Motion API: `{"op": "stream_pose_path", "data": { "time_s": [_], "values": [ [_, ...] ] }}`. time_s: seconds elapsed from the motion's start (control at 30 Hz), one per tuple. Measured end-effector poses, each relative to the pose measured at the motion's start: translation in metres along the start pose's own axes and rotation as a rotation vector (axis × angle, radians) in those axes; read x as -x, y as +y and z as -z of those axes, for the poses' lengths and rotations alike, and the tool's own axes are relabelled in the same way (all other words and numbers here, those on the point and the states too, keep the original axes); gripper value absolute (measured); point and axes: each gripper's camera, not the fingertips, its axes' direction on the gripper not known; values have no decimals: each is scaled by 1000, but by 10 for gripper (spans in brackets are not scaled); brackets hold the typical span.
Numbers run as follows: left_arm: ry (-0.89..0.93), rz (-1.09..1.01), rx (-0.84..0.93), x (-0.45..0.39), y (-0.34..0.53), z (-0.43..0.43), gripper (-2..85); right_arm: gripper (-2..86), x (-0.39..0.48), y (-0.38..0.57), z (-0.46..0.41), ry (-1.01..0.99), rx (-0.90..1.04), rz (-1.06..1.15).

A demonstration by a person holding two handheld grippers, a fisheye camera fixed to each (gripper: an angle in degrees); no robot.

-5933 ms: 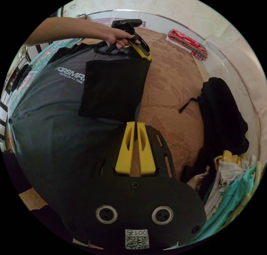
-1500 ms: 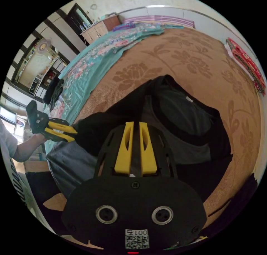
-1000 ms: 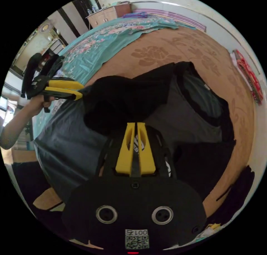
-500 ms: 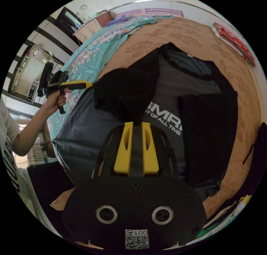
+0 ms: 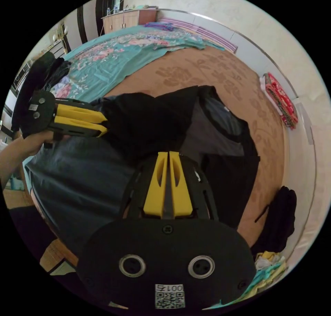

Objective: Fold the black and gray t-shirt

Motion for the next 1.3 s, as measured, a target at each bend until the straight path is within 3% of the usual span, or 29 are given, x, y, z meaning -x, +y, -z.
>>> {"op": "stream_pose_path", "data": {
  "time_s": [0.23, 0.43, 0.6, 0.77, 1.0, 1.17, 1.3],
  "values": [
    [23, 130, -2, -9, 20, 24, -4, 15, -35, 15, 28, -125, -51, -37],
    [81, 145, 89, -17, 32, 19, 28, 49, -60, 28, 9, -300, 110, -28],
    [44, 176, 41, 0, 31, 31, 44, 70, -98, 0, 22, -280, -8, -120],
    [-83, 61, 34, 21, 15, 25, 59, 106, -134, -100, 1, -328, -161, -76],
    [-141, -260, 88, 23, 1, 6, 60, 94, -161, -193, -66, -398, -56, -158],
    [-167, -293, 58, 43, -5, 5, 32, 32, -172, -220, -77, -335, -84, -240],
    [-45, -205, 7, 77, -5, 11, 5, 24, -183, -234, -81, -365, -88, -277]
  ]
}}
